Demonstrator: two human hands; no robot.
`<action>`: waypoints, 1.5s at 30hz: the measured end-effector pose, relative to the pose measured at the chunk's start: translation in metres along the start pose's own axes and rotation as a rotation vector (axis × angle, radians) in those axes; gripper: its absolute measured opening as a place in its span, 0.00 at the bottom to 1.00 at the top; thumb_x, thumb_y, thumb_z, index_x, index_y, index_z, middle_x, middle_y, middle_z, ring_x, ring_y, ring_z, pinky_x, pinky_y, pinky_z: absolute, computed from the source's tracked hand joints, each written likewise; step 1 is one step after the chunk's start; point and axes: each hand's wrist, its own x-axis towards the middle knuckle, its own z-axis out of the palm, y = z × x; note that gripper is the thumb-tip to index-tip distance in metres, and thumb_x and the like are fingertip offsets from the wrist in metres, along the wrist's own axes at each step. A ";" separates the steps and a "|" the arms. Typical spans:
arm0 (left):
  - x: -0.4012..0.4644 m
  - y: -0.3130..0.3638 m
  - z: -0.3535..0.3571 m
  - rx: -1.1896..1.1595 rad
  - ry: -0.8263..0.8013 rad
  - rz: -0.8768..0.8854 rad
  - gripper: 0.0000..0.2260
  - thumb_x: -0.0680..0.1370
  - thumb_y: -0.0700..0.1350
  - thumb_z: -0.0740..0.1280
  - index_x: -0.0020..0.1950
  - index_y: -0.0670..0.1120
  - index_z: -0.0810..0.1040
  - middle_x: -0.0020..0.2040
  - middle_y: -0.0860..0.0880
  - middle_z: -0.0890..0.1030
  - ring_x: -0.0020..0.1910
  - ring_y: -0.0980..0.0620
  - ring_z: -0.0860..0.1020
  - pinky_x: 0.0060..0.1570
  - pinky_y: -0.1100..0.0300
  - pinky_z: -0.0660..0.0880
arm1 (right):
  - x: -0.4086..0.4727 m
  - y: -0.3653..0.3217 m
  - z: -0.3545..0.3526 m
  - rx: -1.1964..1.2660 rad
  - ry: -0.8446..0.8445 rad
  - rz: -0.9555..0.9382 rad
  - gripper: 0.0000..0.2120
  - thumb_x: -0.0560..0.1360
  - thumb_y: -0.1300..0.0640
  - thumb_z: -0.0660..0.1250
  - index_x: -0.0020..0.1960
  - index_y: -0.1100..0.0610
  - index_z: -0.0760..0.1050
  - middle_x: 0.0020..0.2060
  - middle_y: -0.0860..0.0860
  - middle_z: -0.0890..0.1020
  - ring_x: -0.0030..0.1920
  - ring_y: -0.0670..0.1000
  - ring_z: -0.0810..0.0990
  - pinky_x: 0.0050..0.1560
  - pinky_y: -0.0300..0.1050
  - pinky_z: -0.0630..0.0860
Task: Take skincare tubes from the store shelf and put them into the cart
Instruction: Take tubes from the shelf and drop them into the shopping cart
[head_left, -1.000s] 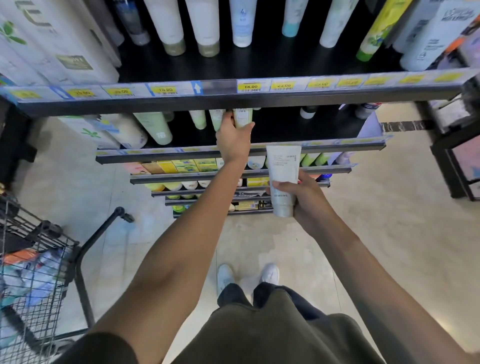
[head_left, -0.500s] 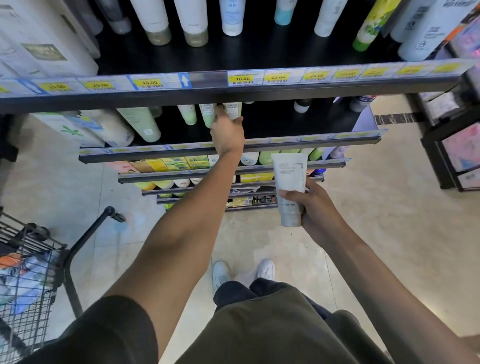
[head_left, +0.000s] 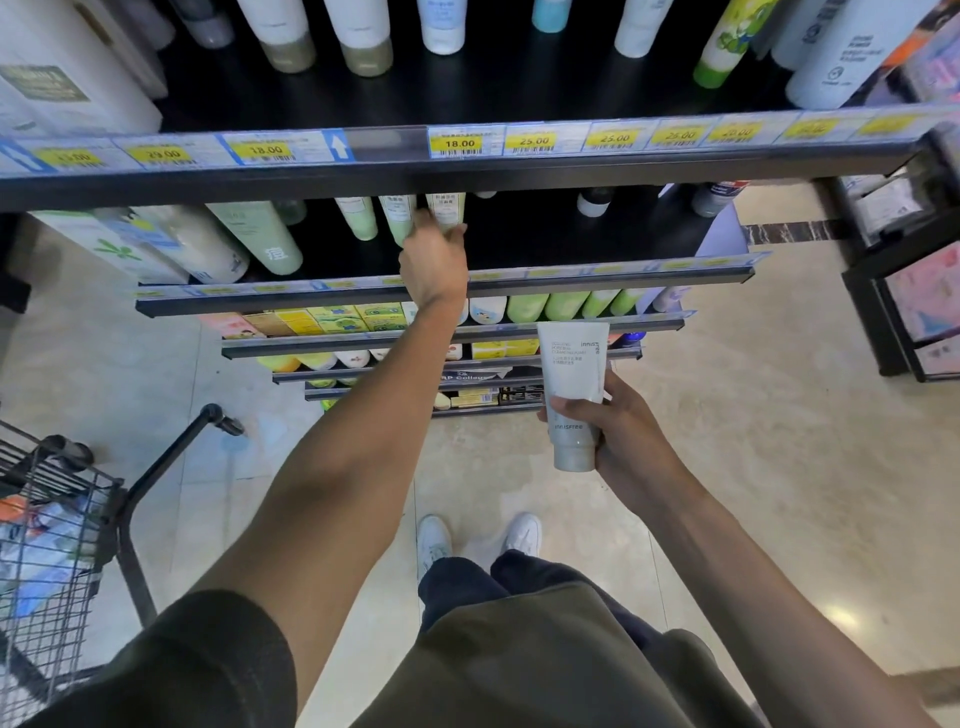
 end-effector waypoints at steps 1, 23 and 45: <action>-0.003 -0.001 -0.001 0.013 0.001 -0.005 0.17 0.80 0.53 0.70 0.58 0.40 0.76 0.51 0.41 0.85 0.52 0.39 0.83 0.46 0.50 0.77 | -0.001 0.002 -0.002 0.004 -0.005 0.001 0.22 0.76 0.67 0.71 0.66 0.49 0.76 0.55 0.51 0.86 0.52 0.57 0.86 0.51 0.55 0.79; 0.005 -0.105 -0.014 0.501 -0.090 0.694 0.15 0.79 0.48 0.71 0.63 0.43 0.78 0.58 0.45 0.83 0.58 0.42 0.79 0.59 0.47 0.69 | 0.150 -0.061 0.021 -0.202 -0.110 -0.221 0.19 0.74 0.61 0.76 0.64 0.57 0.80 0.55 0.50 0.87 0.56 0.51 0.86 0.53 0.49 0.83; 0.008 -0.113 -0.003 0.465 -0.002 0.695 0.13 0.77 0.49 0.73 0.57 0.43 0.79 0.47 0.45 0.83 0.49 0.41 0.78 0.56 0.48 0.70 | 0.239 -0.086 0.050 -0.369 0.033 -0.453 0.27 0.67 0.67 0.80 0.62 0.52 0.77 0.56 0.47 0.85 0.56 0.47 0.84 0.53 0.46 0.83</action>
